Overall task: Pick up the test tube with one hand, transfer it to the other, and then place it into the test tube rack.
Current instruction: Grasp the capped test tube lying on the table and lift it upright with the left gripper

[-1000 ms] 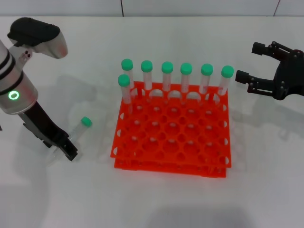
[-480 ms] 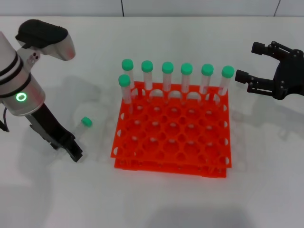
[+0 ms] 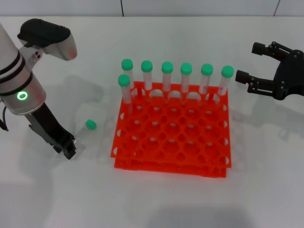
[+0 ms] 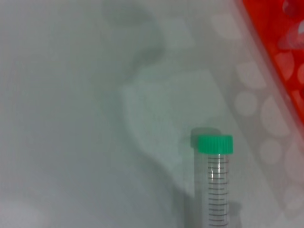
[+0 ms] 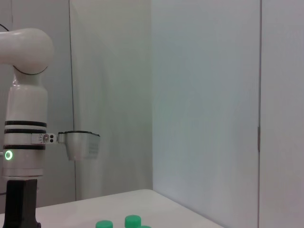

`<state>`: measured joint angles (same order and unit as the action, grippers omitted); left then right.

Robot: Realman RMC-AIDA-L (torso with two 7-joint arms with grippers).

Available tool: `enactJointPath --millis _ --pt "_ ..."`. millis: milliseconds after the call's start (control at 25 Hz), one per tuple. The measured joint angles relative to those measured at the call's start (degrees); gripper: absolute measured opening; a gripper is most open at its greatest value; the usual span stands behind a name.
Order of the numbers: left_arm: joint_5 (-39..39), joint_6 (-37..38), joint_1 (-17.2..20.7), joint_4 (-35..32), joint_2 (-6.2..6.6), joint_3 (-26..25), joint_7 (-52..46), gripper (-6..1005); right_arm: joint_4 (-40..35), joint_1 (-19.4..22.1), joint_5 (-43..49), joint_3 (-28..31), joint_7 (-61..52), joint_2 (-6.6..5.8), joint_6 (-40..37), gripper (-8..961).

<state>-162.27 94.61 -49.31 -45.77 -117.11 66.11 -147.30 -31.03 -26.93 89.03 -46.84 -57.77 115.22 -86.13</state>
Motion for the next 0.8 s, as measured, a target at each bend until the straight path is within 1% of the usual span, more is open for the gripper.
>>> enactJointPath --millis 120,320,640,680,800 --pt "0.0 0.0 -0.1 0.1 0.02 0.5 -0.1 379 0.0 0.0 0.0 0.0 0.0 0.00 0.0 869" --pt "0.0 0.0 -0.2 0.1 -0.01 1.3 -0.4 286 0.0 0.1 -0.4 0.0 0.0 0.00 0.0 869" --pt "0.0 -0.2 -0.3 -0.3 -0.18 2.1 -0.5 182 0.0 0.0 -0.7 0.0 0.1 0.00 0.0 869" --pt "0.0 -0.1 -0.2 -0.6 -0.23 2.0 -0.4 182 0.0 0.0 -0.7 0.0 0.0 -0.02 0.0 869" --pt "0.2 0.9 0.2 -4.2 -0.15 1.6 -0.4 182 -0.2 0.1 -0.7 0.0 -0.1 -0.06 -0.1 869"
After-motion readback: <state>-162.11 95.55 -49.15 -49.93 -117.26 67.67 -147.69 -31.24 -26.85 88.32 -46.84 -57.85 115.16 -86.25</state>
